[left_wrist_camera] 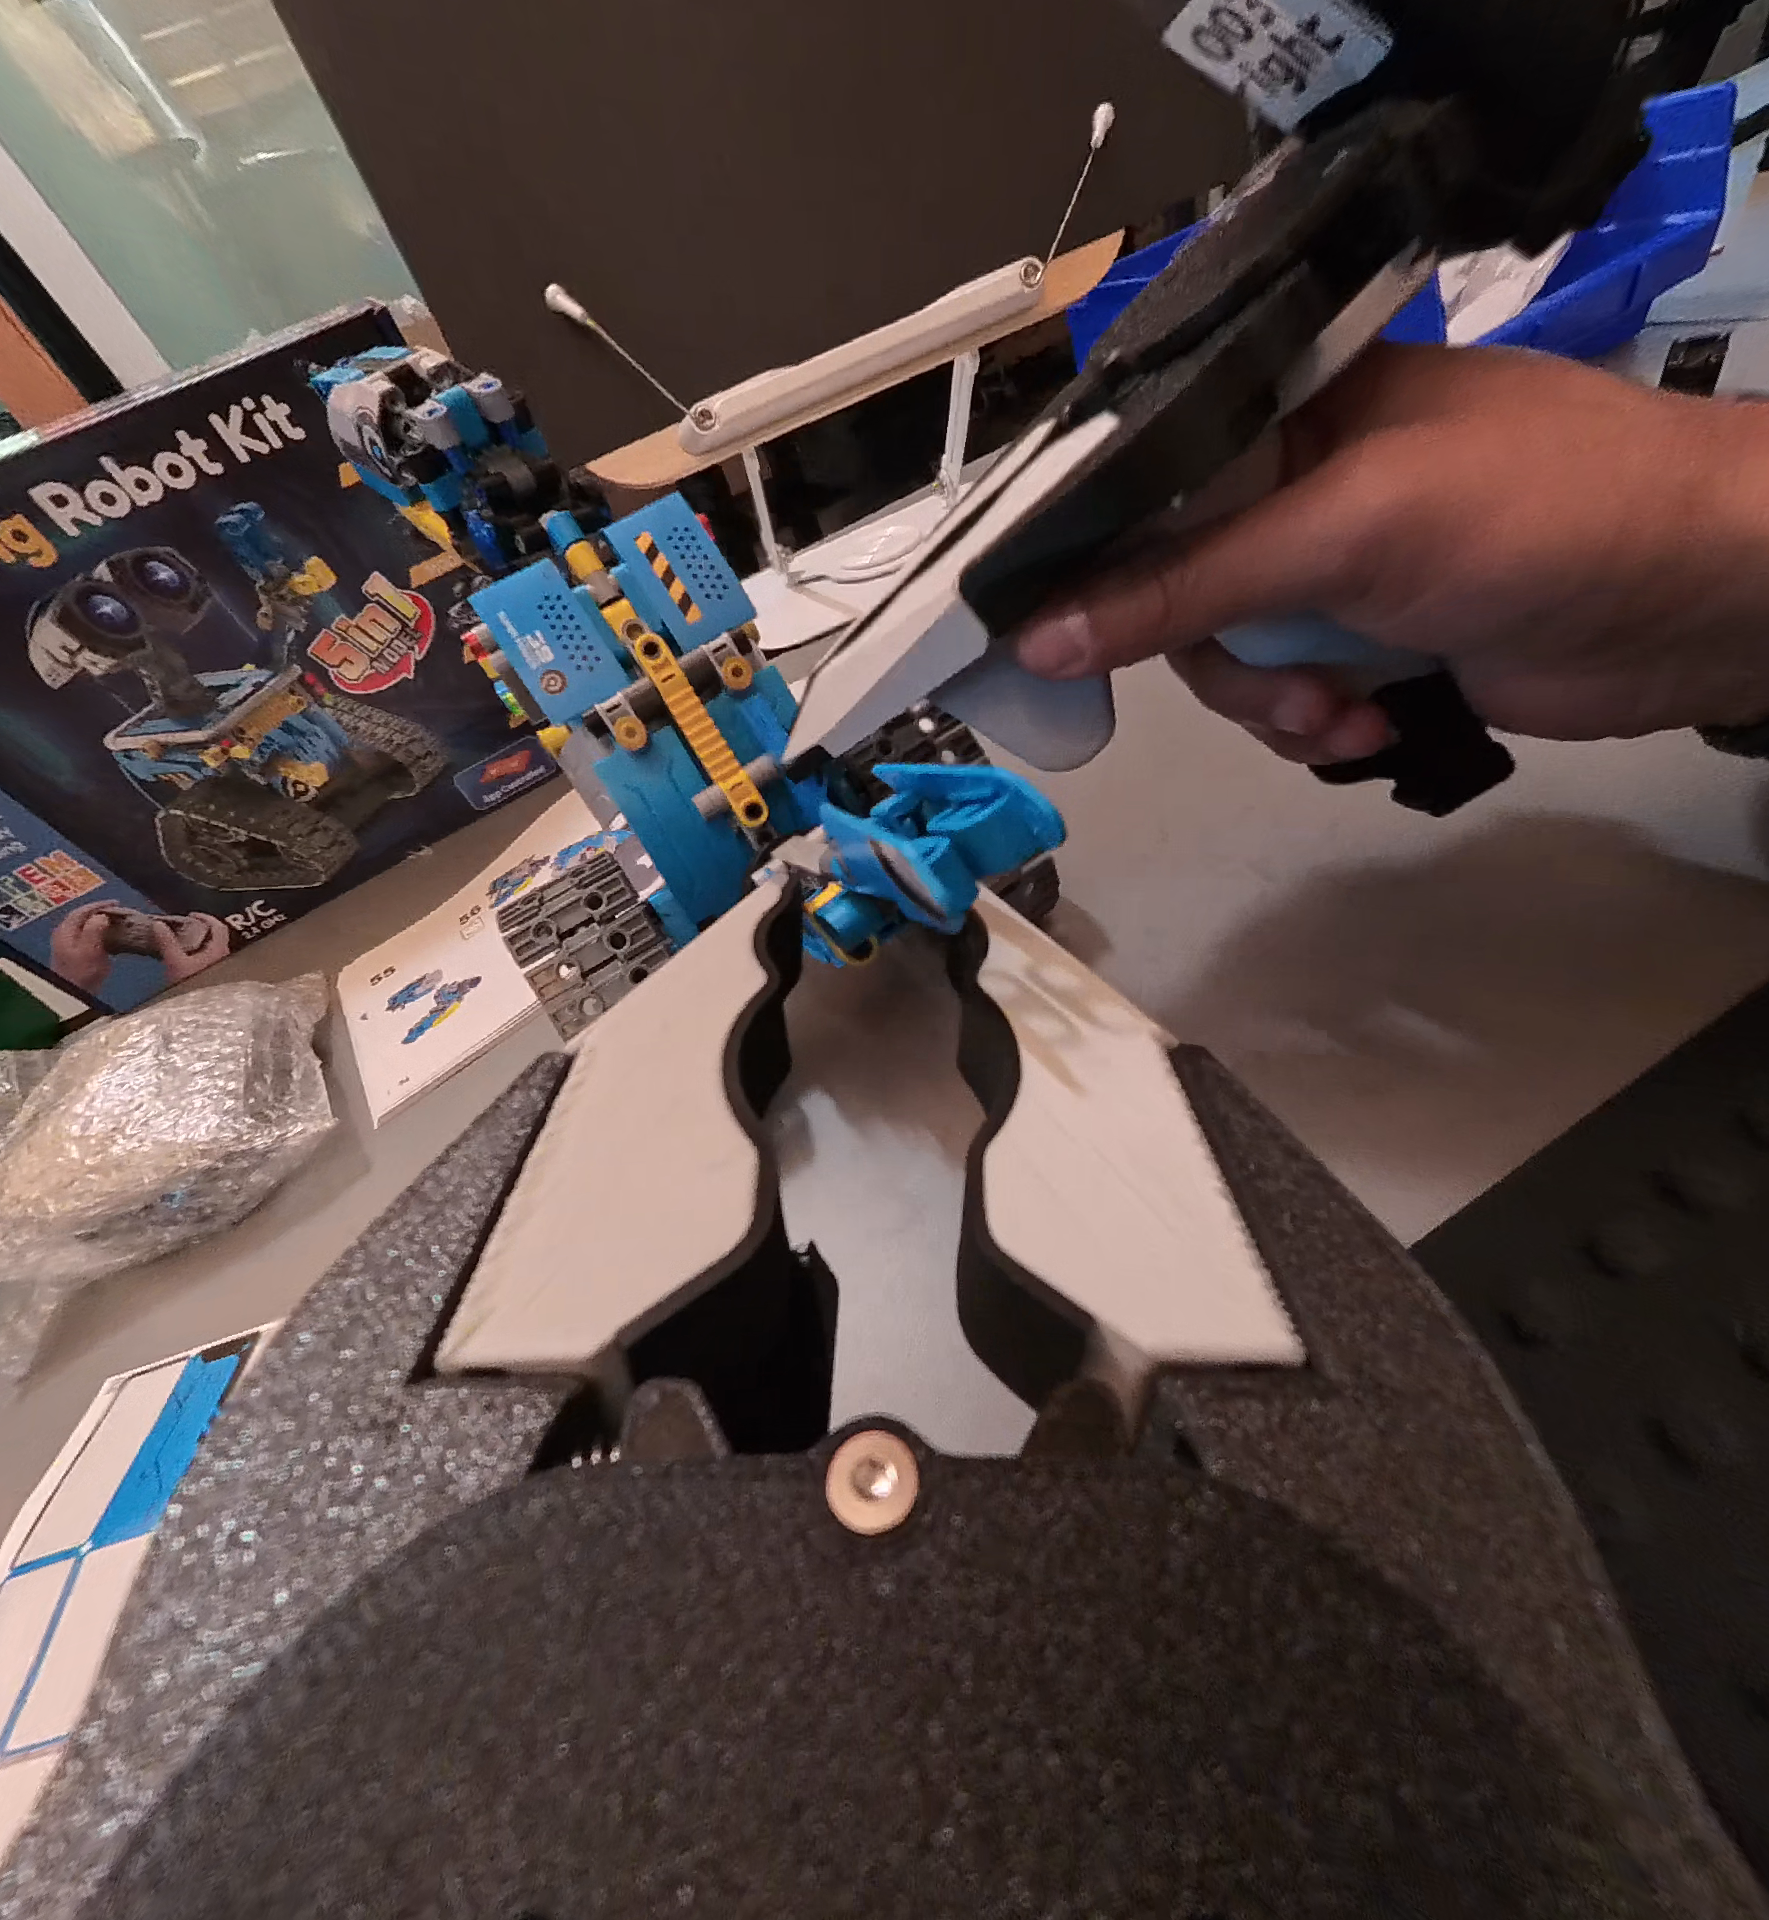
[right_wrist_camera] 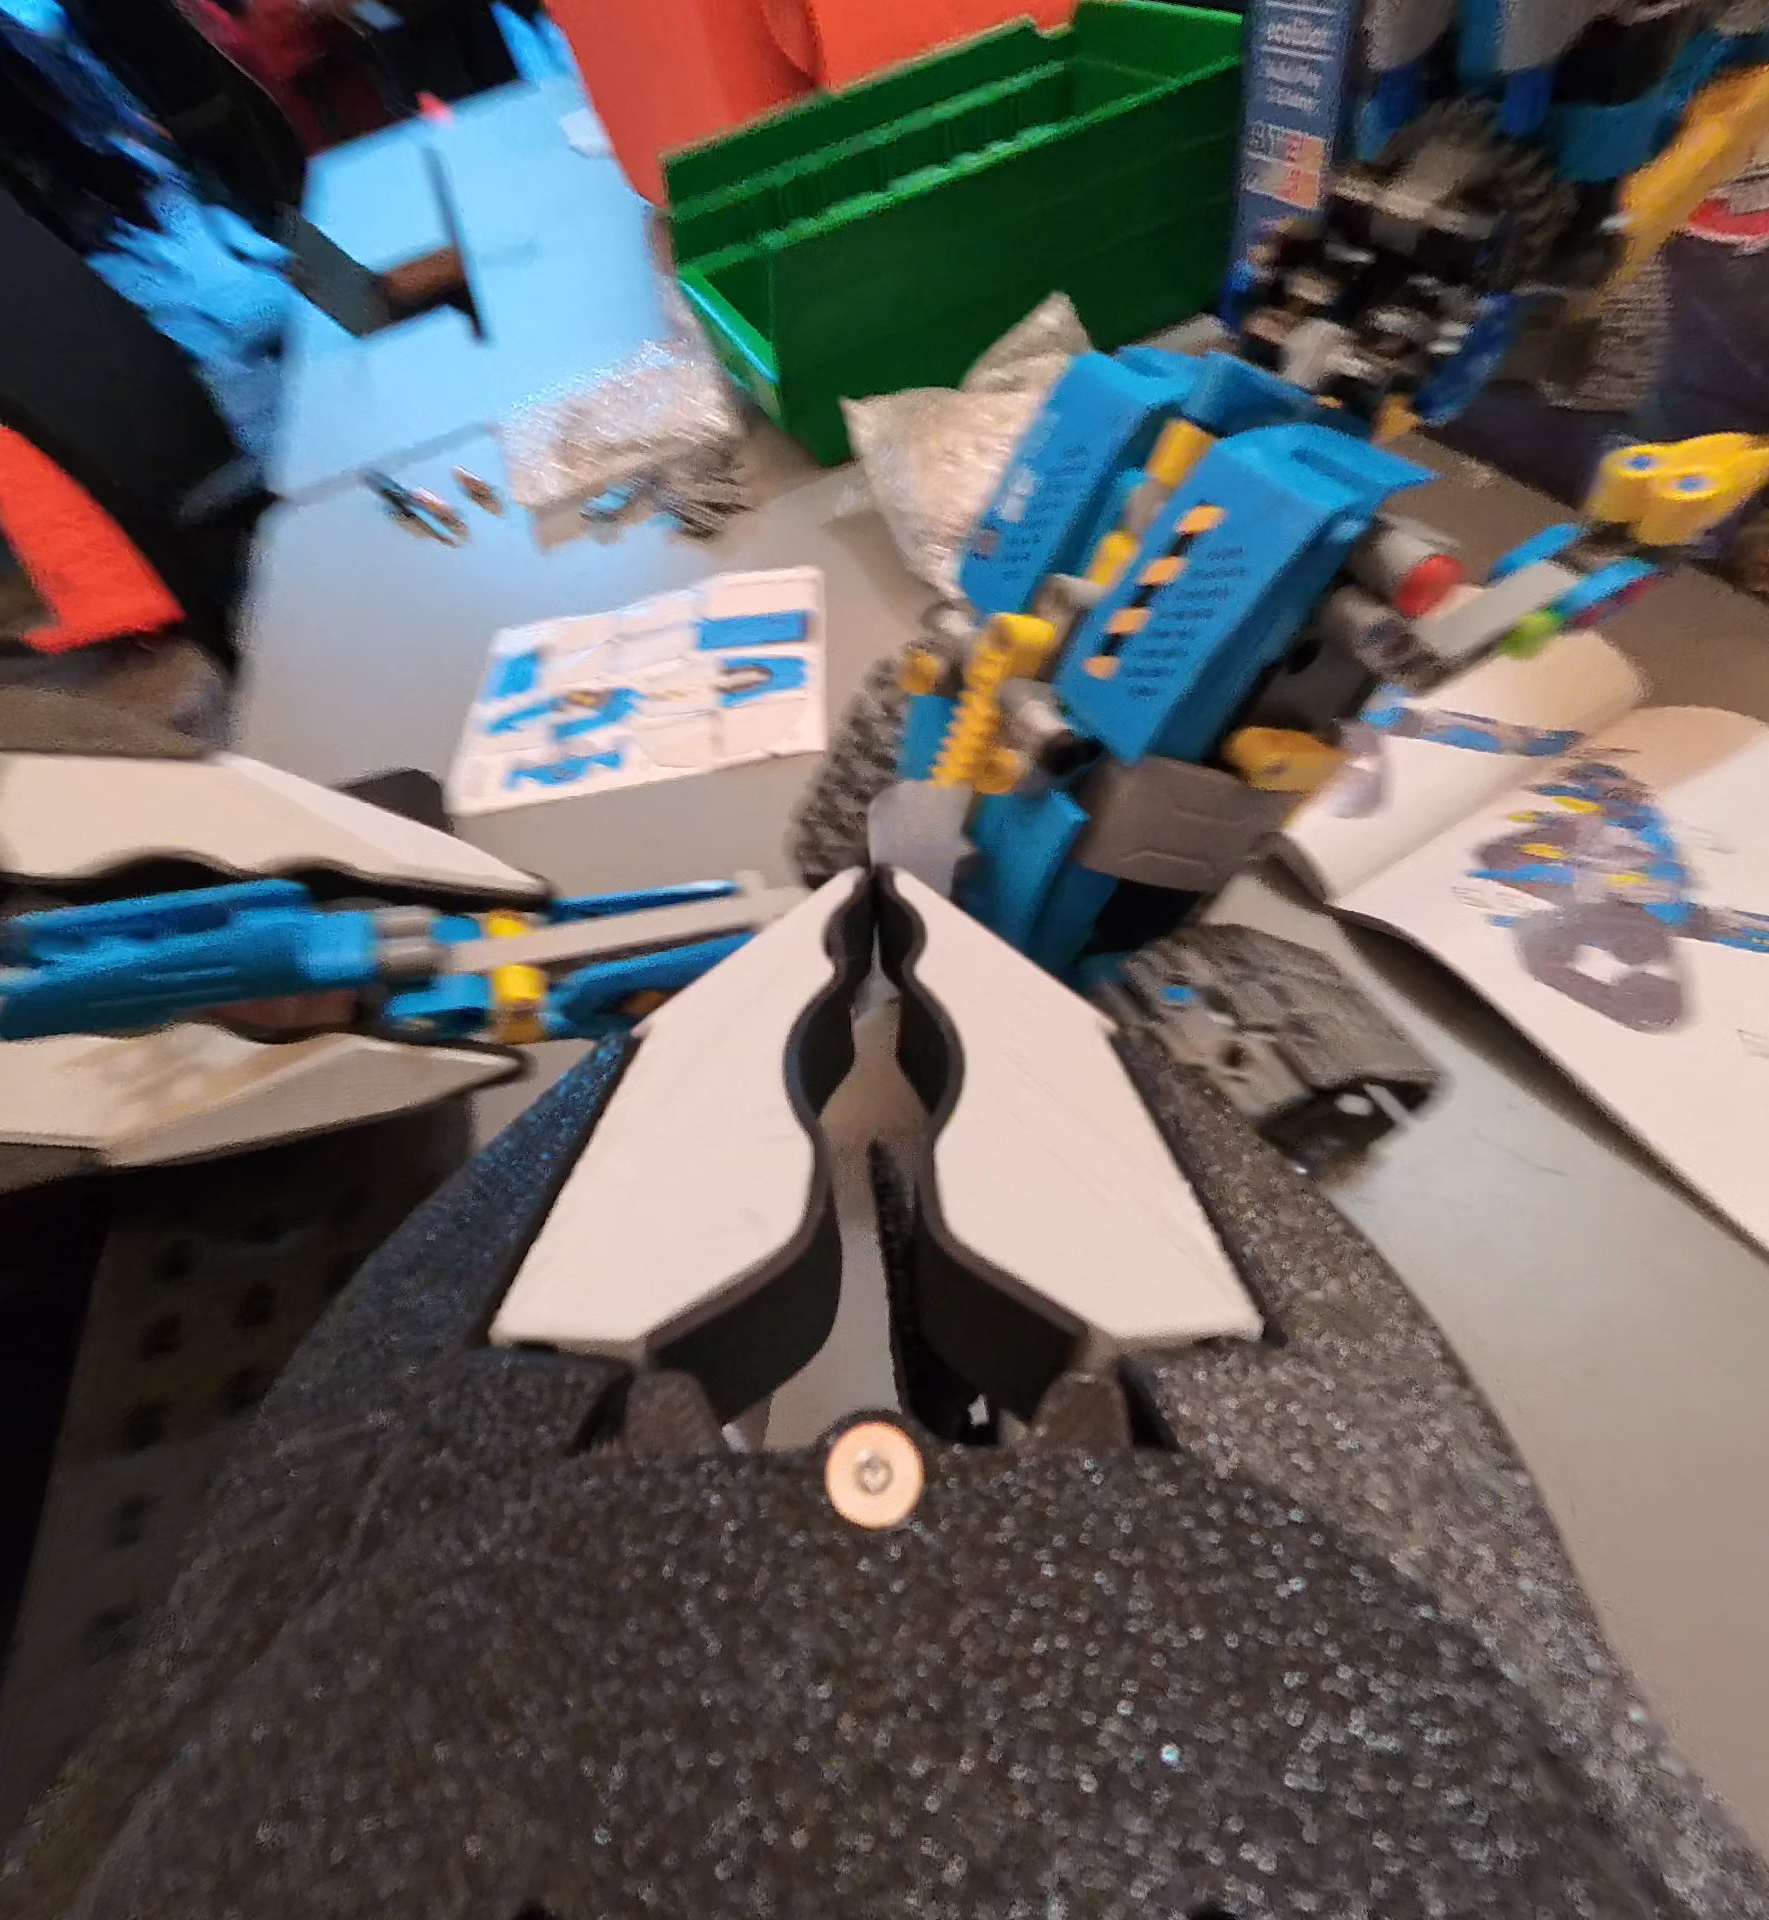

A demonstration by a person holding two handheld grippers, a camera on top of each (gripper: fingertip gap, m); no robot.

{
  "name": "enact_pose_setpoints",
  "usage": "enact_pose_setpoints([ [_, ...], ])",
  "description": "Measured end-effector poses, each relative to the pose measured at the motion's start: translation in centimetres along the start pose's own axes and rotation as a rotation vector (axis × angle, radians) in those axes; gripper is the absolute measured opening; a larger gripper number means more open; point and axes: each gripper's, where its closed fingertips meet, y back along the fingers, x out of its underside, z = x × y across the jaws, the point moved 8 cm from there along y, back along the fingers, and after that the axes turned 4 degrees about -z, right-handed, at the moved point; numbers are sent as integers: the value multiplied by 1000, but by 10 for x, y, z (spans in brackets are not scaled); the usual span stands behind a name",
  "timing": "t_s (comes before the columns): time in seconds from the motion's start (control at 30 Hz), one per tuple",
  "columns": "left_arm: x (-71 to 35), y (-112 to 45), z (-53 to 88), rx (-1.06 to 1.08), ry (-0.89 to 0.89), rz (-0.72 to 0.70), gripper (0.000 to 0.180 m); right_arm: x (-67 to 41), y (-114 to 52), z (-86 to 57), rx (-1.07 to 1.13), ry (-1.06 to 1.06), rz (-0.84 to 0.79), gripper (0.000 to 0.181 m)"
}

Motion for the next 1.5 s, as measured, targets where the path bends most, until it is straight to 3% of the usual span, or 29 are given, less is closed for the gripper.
enact_pose_setpoints([
  [0.07, 2, -5, -3, -20, -39, 32, 25, -5, 1, 11, -83, -64, -21, 0],
  [0.17, 2, -6, -4, -25, -51, 30, 25, -17, 14, 7, 40, 80, -19, 0],
  [0.7, 2, -2, -1, 13, 3, -6, 25, 5, 17, -37, -254, -181, -145, 0],
  [1.27, 2, -3, -6, 6, -43, 0, 25, -2, 22, -36, -183, -99, -202, 0],
  [1.5, -3, 16, -4, 54, 11, -74, 40, -9, 40, -44, -186, -101, -288, 0],
])
